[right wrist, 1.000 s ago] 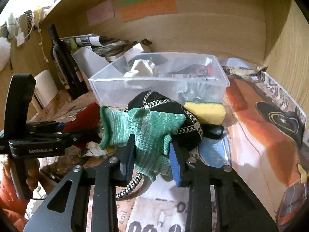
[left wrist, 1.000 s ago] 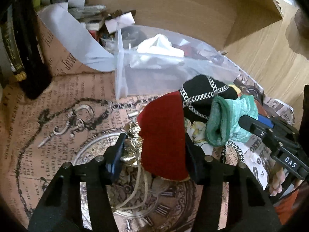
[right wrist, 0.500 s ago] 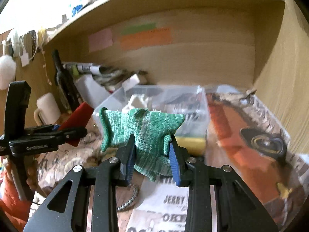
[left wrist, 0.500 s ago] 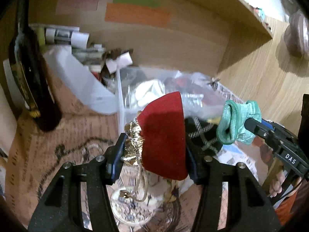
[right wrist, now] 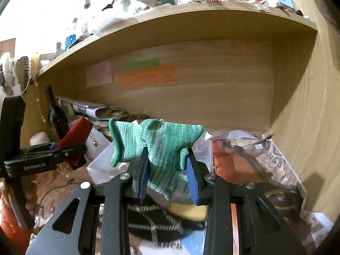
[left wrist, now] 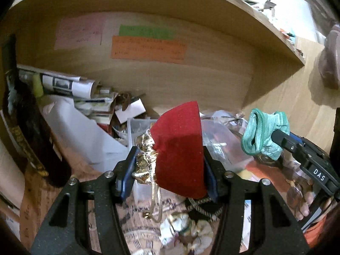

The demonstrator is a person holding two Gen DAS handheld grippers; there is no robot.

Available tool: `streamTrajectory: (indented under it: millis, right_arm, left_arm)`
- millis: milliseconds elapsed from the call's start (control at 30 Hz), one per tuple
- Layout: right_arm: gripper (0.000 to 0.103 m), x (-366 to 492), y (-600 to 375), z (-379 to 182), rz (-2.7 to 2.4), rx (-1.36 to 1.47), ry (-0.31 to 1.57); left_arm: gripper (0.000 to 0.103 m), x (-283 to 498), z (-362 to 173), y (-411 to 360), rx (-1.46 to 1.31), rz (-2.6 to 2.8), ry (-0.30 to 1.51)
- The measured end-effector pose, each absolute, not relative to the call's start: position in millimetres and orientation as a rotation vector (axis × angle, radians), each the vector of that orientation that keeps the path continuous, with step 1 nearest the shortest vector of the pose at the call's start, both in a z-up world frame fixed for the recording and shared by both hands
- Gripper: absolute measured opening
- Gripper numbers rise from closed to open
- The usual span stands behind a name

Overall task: Organize soft objects
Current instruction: 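Carry the red pouch and green glove with both tools over the plastic box, then release the red pouch and green glove into the box with both tools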

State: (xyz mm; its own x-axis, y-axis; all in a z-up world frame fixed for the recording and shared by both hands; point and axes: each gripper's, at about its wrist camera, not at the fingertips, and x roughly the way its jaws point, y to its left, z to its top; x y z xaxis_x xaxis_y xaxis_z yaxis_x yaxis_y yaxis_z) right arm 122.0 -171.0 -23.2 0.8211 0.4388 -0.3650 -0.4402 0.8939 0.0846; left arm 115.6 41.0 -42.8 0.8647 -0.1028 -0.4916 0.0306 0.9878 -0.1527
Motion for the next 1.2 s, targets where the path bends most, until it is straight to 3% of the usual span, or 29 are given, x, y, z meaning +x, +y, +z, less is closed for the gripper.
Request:
streamTrajectory:
  millis: [633, 933, 1000, 1133, 1200]
  right_arm:
    - [0.029, 197.1, -135.4, -78.0, 0.483, -0.112, 0.648]
    - [0.031, 205.8, -126.9, -95.3, 0.491, -0.134, 0.704]
    - [0.036, 206.0, -126.5, -96.3, 0.492, -0.136, 0.709]
    - [0.058, 204.9, -128.9, -94.4, 0.486, -0.13, 0.685]
    - [0.061, 202.7, -130.7, -91.2, 0.482, -0.129, 0.669]
  left_arm:
    - [0.055, 196.8, -89.9, 41.5, -0.143, -0.074, 0.716]
    - [0.073, 205.6, -98.0, 34.6, -0.104, -0.076, 0.74]
    - [0.083, 202.7, -95.7, 32.8, -0.088, -0.064, 0.725]
    - [0.084, 197.3, -89.9, 32.1, -0.071, -0.059, 0.704]
    - [0.084, 195.8, -87.1, 34.1, -0.083, -0.06, 0.703]
